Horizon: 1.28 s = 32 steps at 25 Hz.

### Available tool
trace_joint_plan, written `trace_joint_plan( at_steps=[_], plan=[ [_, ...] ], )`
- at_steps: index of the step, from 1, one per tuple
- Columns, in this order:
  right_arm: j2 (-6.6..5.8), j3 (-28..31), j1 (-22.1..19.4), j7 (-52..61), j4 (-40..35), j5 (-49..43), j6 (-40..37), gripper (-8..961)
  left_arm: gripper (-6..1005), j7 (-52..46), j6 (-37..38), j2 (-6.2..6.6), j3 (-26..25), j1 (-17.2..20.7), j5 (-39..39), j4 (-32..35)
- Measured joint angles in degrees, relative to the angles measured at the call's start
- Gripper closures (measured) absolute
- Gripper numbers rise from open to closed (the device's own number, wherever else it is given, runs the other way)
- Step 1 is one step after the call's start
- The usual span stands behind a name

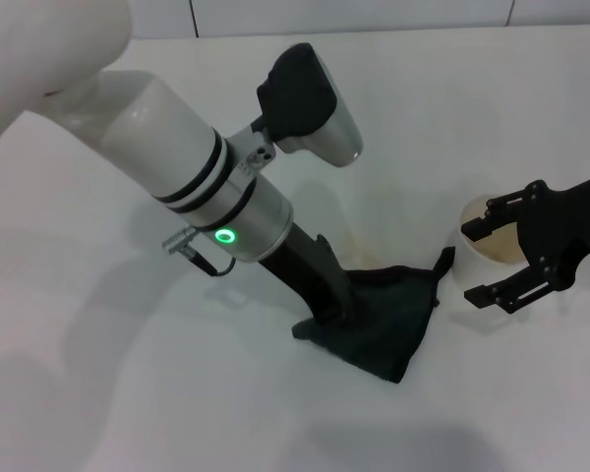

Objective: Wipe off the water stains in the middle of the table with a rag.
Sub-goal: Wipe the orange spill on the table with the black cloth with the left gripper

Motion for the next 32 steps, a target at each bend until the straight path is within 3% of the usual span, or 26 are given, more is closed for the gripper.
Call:
trace_joint_plan(
  at_steps=[3,19,25,32],
  plan=[
    [0.0,0.1,-0.1,0.0,-0.1,0.0,0.0,109,945,-0.6,-1.0,0.24,-1.5,0.1,0.5,-0.3],
    [-0.01,-0.2,0.1,0.0,-0.6,0.5,0.2,109,945,-3.4,-1.8,0.44,-20.1,2.4,14.6,-0.1],
    [-0.07,0.0,0.3,0.0,-0.6,0.5,0.1,109,945,-3.3,-2.4,0.48,-21.0,2.6,15.4,-0.1],
    [-0.08,-0.2,0.4,0.0,-0.6,0.5,0.5,109,945,-2.7,-0.8,0.33,-18.2,2.2,14.7,0.0]
  ],
)
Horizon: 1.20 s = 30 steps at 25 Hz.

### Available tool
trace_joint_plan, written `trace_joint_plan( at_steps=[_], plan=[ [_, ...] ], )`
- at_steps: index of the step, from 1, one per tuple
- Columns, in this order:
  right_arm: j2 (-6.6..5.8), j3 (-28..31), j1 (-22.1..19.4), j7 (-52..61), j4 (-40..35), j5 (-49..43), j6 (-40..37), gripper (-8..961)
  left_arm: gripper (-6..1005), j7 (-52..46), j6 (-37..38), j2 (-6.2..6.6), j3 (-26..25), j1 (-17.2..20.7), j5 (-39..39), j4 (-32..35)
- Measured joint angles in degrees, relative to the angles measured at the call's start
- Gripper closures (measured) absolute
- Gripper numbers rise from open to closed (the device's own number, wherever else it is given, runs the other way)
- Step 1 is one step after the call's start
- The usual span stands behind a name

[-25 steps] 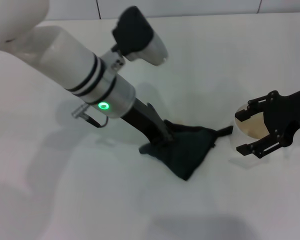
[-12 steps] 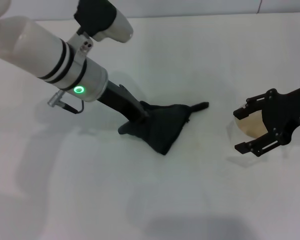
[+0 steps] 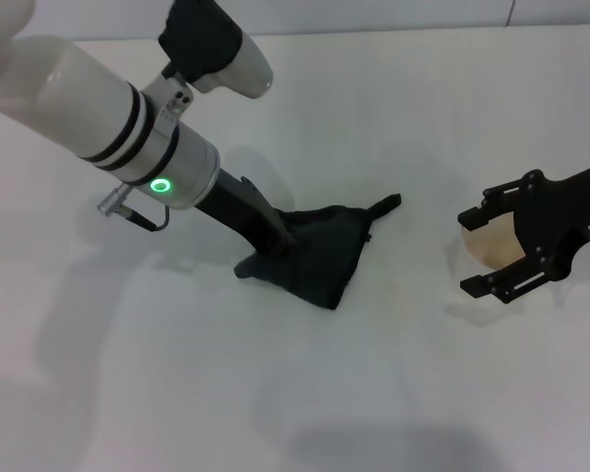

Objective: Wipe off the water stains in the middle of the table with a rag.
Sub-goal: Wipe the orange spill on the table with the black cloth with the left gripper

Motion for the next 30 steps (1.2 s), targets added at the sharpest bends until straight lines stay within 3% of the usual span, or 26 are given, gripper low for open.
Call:
trace_joint_plan(
  at_steps=[13,25,30],
  plan=[
    [0.13,0.4,0.2,-0.3,-0.1,0.1,0.1,109,945,4.1,5.1,-0.04,0.1,0.3,-3.0,1.1],
    [0.18,0.0,-0.1,-0.3,-0.1,0.2,-0.3,109,945,-6.3,-5.7,0.04,-0.3,1.0,3.3,0.8],
    [0.18,0.0,-0.3,-0.3,-0.1,0.2,-0.3,109,945,-7.1,-6.3,0.03,0.1,1.0,4.4,0.9]
  ],
)
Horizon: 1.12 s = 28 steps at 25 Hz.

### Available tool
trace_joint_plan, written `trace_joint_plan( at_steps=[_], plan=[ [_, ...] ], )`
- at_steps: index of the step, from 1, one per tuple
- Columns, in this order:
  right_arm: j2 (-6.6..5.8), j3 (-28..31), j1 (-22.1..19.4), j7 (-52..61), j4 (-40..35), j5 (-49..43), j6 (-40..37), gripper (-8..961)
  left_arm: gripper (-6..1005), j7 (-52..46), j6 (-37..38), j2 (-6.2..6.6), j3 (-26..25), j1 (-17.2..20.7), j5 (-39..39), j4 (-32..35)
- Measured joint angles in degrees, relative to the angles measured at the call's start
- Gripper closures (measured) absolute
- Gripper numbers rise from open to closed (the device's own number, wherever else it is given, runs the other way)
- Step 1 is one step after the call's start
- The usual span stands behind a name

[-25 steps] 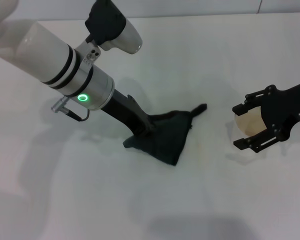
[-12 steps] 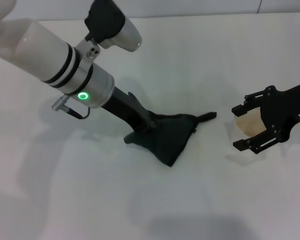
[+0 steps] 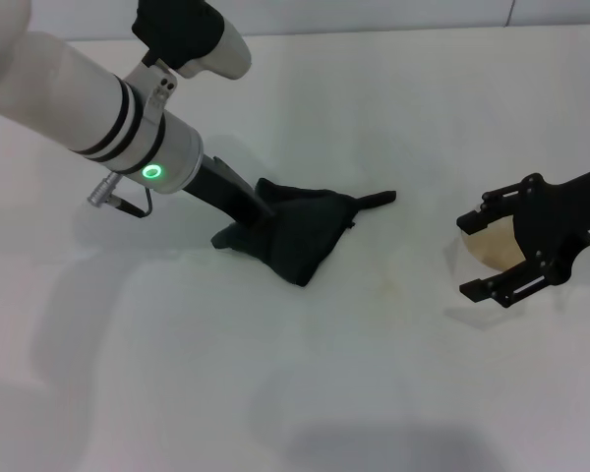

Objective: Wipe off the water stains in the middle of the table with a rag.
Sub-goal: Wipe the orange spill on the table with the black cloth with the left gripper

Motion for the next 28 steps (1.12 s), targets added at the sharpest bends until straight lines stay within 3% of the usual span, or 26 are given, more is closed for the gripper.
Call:
trace_joint_plan(
  at_steps=[8,16,22,28],
  plan=[
    [0.0,0.1,-0.3,0.0,0.0,0.0,0.0,110,945,2.0,2.1,-0.12,8.6,-0.5,-6.8,0.3],
    [0.03,0.0,-0.3,0.0,0.0,0.0,-0.1,109,946,6.2,7.9,-0.24,10.2,-0.7,-12.5,0.5],
    [0.08,0.0,-0.3,0.0,0.0,0.4,-0.2,110,945,5.9,7.6,-0.29,12.3,-1.1,-12.8,0.5],
    [0.09,0.0,-0.4,0.0,0.0,0.6,-0.2,110,945,3.6,4.5,0.0,11.2,-0.8,-10.9,0.5]
  ],
)
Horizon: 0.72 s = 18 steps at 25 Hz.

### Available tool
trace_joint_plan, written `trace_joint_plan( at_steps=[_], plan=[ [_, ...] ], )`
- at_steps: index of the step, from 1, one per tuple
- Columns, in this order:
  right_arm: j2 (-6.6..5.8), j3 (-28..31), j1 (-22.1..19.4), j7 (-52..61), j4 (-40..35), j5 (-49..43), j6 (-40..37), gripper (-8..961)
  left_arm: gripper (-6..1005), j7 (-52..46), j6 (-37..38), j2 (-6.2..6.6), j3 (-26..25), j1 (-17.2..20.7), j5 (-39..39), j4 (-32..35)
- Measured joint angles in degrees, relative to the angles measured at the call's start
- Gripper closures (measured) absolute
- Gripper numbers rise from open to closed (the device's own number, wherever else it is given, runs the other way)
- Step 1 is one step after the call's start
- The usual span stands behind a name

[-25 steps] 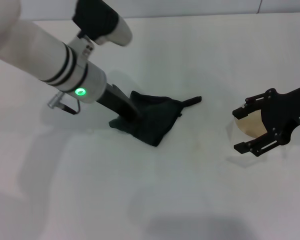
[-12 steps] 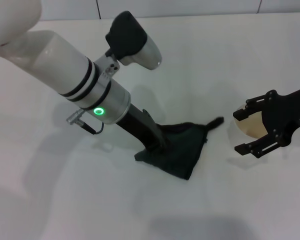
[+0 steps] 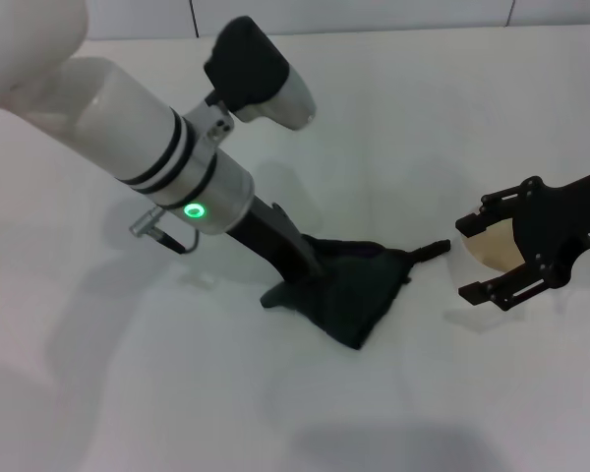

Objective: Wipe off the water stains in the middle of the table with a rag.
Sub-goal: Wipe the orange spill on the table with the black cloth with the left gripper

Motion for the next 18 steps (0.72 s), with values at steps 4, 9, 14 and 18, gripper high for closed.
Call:
trace_joint_plan(
  at_steps=[4,9,14,18],
  plan=[
    [0.0,0.0,-0.1,0.2,0.0,0.0,0.0,110,946,-2.3,-2.3,-0.01,-5.3,0.4,5.9,0.0],
    [0.01,0.0,0.2,0.3,0.0,0.1,0.0,111,946,-2.7,-4.1,0.06,-12.2,1.0,10.2,0.0],
    [-0.01,0.0,0.3,0.3,0.0,0.1,0.0,111,945,-2.5,-3.3,0.08,-12.9,2.0,11.9,0.2],
    [-0.01,0.0,0.2,0.3,-0.1,0.1,0.0,111,945,-2.2,1.6,0.1,-13.0,5.2,11.8,5.1]
  ],
)
